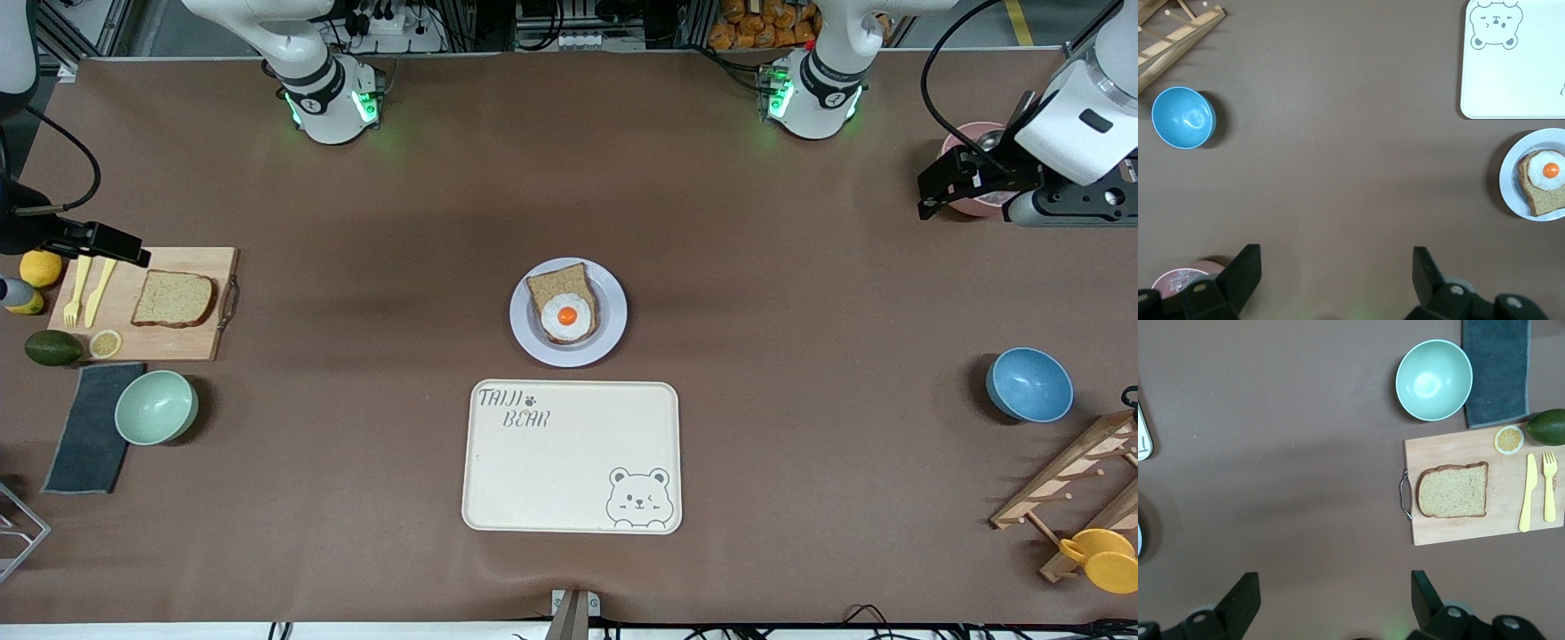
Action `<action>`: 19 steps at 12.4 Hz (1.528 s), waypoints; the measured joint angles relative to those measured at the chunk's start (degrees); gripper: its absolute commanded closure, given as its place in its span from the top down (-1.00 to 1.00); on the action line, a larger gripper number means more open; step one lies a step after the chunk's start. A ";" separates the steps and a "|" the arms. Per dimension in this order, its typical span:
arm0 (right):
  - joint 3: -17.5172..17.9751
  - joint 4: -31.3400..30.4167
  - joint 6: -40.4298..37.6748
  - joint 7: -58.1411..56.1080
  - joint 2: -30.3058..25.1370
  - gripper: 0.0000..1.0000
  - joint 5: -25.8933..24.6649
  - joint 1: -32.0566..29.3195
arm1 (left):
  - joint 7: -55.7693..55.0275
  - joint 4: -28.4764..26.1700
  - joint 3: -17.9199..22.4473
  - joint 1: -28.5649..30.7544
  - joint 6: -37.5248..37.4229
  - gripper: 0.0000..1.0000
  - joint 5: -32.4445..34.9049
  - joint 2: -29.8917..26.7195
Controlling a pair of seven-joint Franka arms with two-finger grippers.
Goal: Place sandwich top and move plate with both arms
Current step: 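Move the left gripper toward the plate while the right gripper reaches the bread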
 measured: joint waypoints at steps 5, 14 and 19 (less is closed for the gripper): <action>0.00 -0.63 1.82 0.00 -0.02 1.00 0.05 -0.63 | 0.35 -0.02 0.01 0.00 0.00 1.00 0.00 0.00; -0.56 -15.13 11.86 -12.69 0.32 0.87 1.14 -15.07 | 0.38 -1.17 0.66 4.68 2.60 1.00 -12.03 2.73; -0.65 -24.81 28.26 -27.12 6.25 0.84 1.58 -23.32 | 0.36 -1.39 0.85 9.33 7.77 1.00 -33.78 11.17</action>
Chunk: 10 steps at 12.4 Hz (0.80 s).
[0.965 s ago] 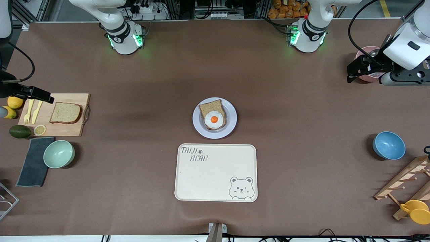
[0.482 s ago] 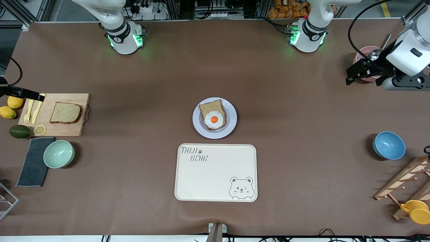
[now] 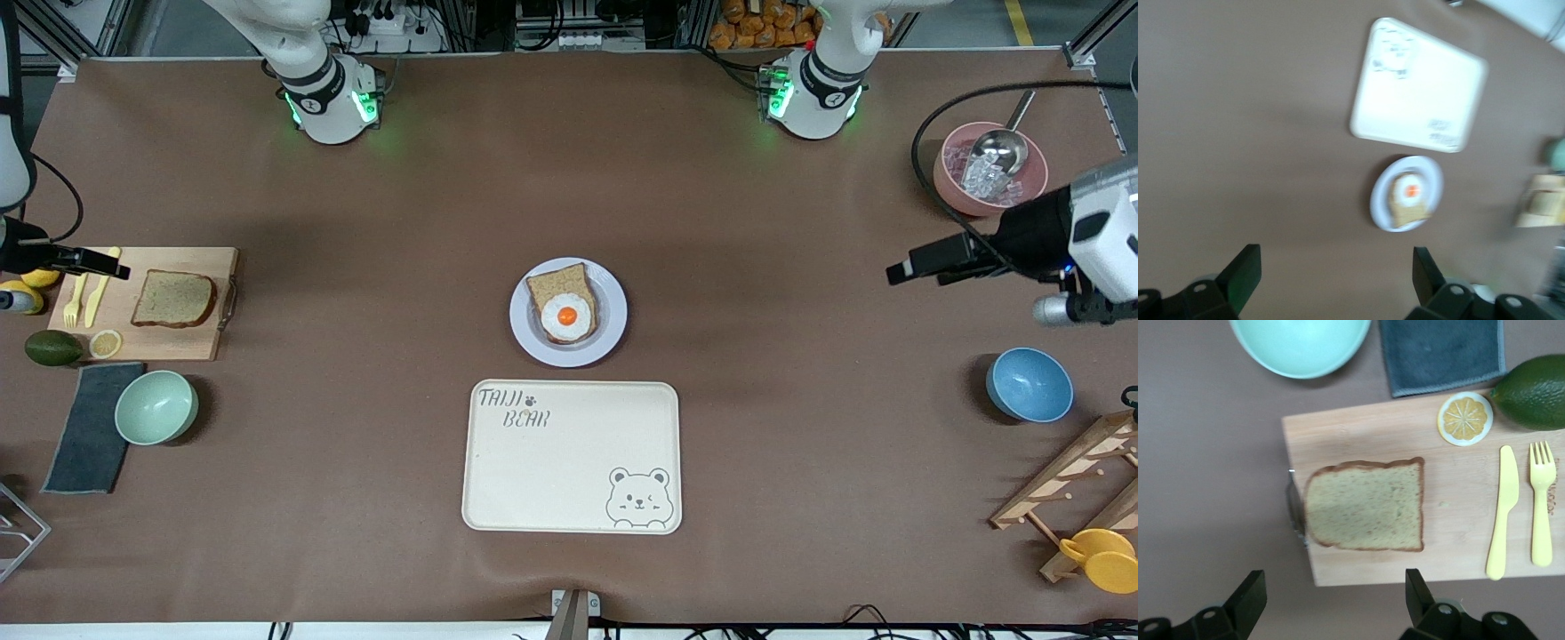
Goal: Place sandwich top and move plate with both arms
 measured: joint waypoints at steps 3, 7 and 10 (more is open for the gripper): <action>0.02 0.45 5.23 -8.06 5.21 0.66 1.67 -2.71 | 0.09 -0.09 -0.63 -0.25 3.76 1.00 -11.37 5.84; 0.02 4.68 6.33 -16.96 12.94 0.54 6.66 -5.78 | 1.20 -0.22 -1.14 -5.42 12.11 1.00 -25.02 13.67; 0.04 6.62 7.68 -18.85 16.89 0.52 8.30 -6.30 | 5.47 -0.18 -1.31 -10.60 17.75 1.00 -30.89 17.83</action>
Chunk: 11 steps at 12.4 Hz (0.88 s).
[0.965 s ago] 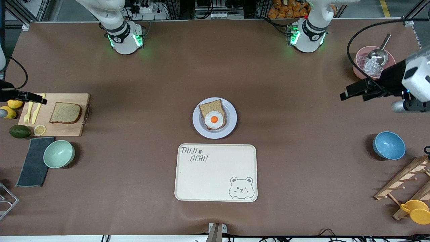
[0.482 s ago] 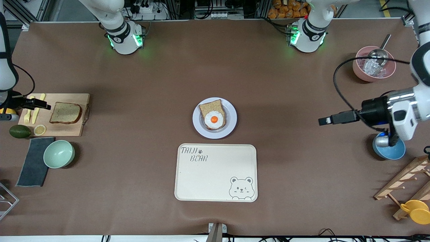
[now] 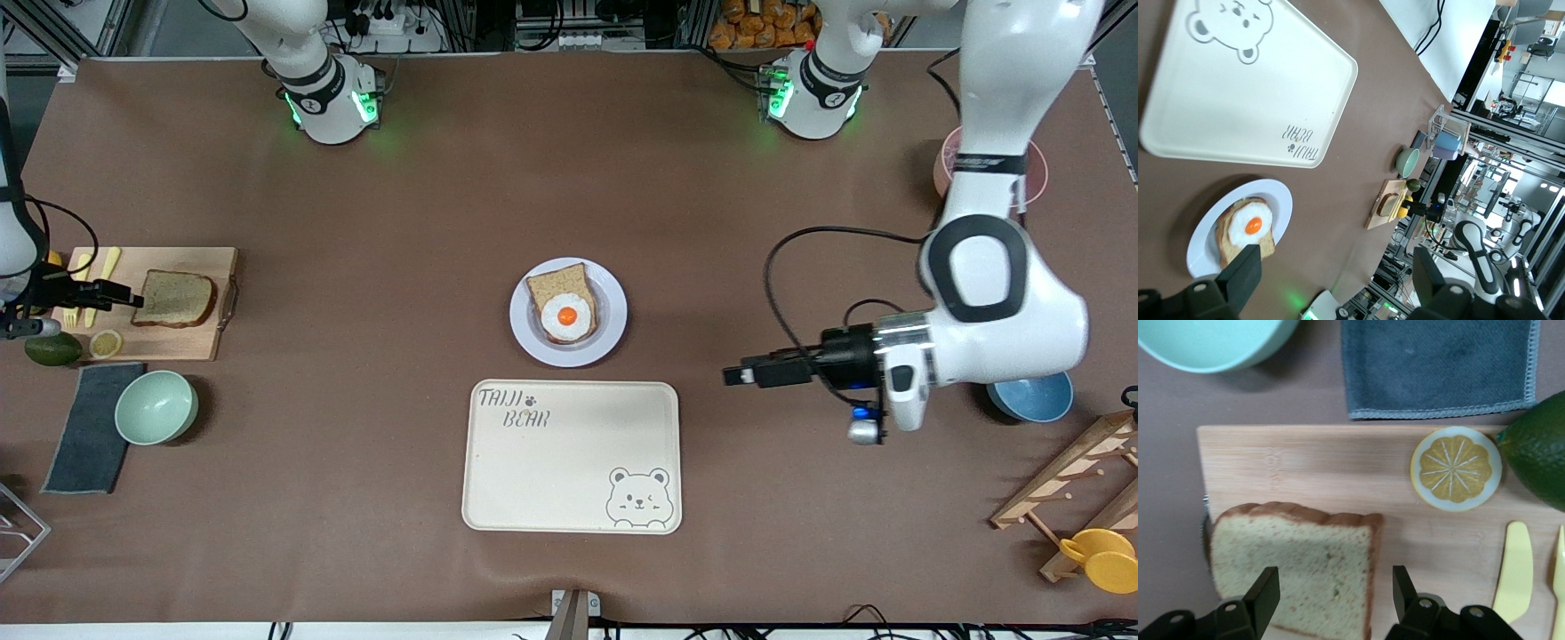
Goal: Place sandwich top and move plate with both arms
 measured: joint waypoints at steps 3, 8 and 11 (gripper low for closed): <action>0.00 0.19 0.75 -4.30 2.56 -0.08 3.41 -0.99 | 0.22 0.15 -0.01 -2.69 3.67 1.00 -0.37 0.42; -0.01 0.54 0.83 -5.72 3.63 -0.70 3.91 -1.83 | 4.25 -1.77 0.72 -1.01 3.80 1.00 5.46 0.29; 0.03 0.87 0.84 -6.77 3.94 -1.00 4.07 -2.35 | 4.70 -2.68 0.75 -0.76 1.41 1.00 16.24 -0.92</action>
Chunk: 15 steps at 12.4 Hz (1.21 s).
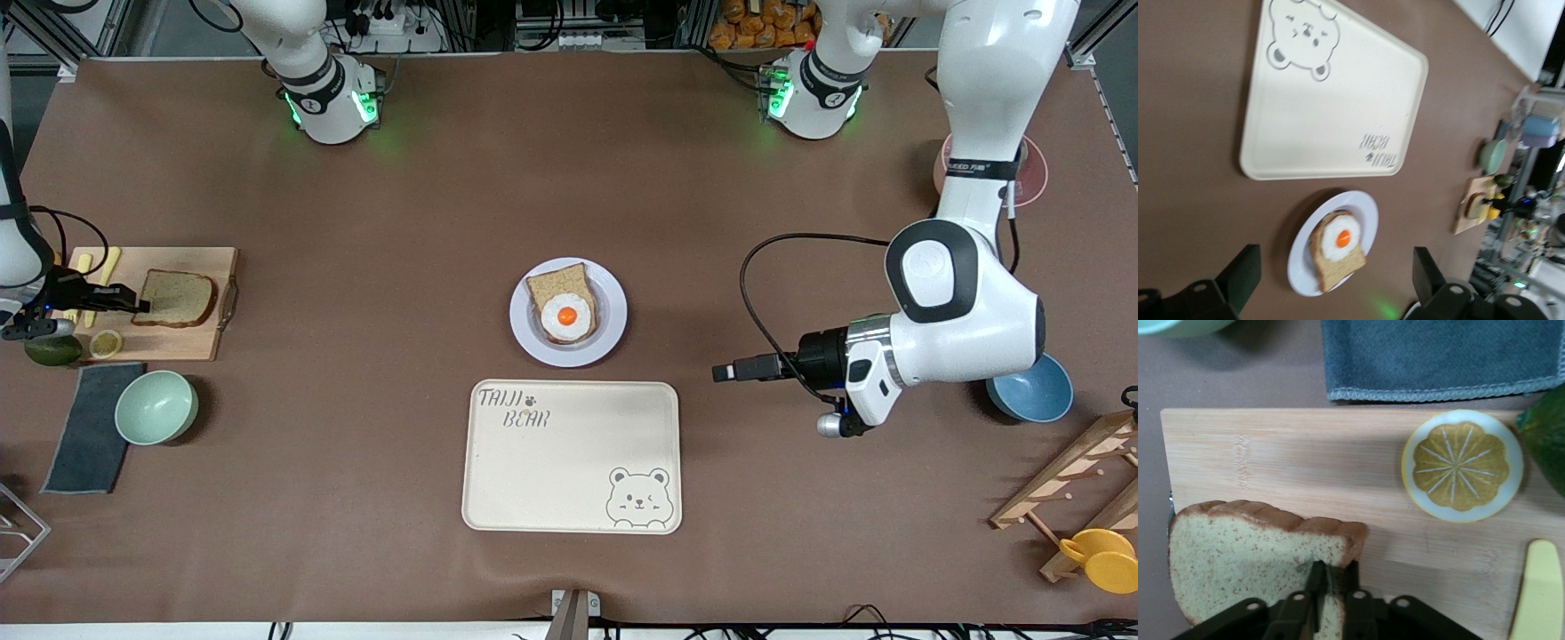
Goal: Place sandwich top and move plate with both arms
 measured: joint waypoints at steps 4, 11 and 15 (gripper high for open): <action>0.04 0.06 -0.08 -0.16 0.01 -1.00 0.01 -0.03 | 2.29 -0.43 0.19 5.34 -8.94 1.00 6.91 -0.63; 0.43 1.87 -3.05 -0.33 0.04 -1.00 0.01 -0.03 | 13.03 -8.74 -2.76 11.73 -11.61 1.00 1.68 -0.70; 1.13 9.42 -16.51 3.48 -0.22 -1.00 0.09 1.02 | 16.77 -17.69 -5.71 11.22 -8.96 1.00 -6.36 -6.59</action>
